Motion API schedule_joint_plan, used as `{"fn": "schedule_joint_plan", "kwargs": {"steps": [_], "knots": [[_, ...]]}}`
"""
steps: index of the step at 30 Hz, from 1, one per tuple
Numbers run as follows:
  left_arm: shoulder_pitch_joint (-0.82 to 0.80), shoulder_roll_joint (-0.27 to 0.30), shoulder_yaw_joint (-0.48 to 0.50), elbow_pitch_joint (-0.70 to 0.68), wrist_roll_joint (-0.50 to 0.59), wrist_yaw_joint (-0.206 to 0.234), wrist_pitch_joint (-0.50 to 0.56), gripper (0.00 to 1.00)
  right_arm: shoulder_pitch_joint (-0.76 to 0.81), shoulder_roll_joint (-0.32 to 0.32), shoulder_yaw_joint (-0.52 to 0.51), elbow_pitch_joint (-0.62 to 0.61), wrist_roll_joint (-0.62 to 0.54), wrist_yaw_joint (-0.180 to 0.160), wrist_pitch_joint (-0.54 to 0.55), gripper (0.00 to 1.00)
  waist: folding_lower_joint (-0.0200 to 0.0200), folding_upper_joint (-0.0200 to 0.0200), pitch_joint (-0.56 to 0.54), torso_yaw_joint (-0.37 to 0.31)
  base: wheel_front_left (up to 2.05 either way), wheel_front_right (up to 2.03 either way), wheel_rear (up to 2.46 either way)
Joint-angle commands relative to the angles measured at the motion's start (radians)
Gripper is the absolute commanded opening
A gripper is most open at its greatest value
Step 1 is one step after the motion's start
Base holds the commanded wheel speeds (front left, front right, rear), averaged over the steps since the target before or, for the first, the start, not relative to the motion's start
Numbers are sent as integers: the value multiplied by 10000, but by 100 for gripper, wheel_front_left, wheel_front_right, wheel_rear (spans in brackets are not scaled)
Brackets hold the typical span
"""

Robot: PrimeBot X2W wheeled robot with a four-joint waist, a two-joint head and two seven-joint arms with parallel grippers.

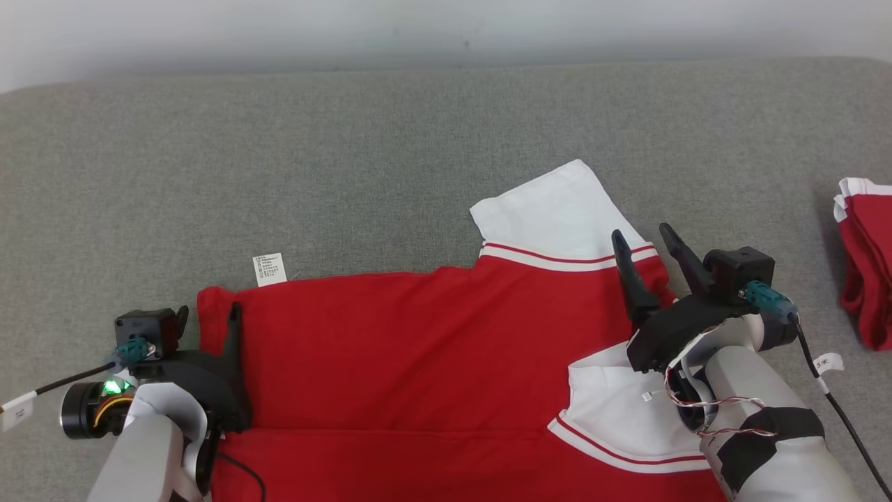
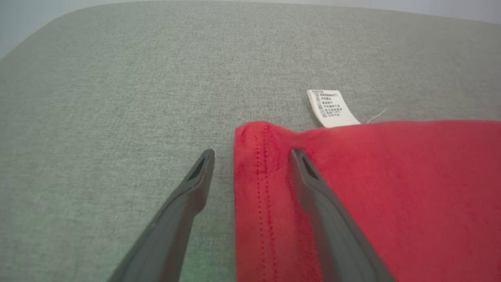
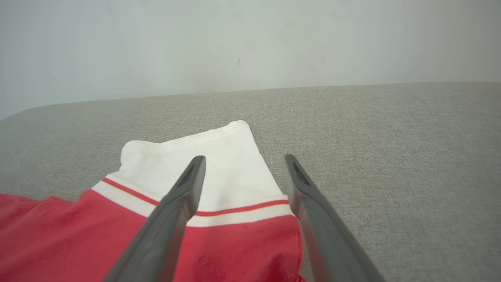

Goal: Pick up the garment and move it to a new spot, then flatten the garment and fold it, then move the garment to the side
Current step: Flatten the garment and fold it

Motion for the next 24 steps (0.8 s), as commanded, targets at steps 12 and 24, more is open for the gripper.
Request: {"fn": "schedule_joint_plan", "kwargs": {"steps": [12, 24], "knots": [[-567, -183, -454, 898, -16, 97, -961, 0, -624, -577, 488, 398, 517, -29, -4, 100, -3, -2, 421, 270, 0, 0, 0], [-1006, -624, -925, 891, 246, 204, -1499, 0, -2424, -1203, 1557, 1575, 946, -29, 1352, 100, -3, -2, 841, 1115, 0, 0, 0]]}}
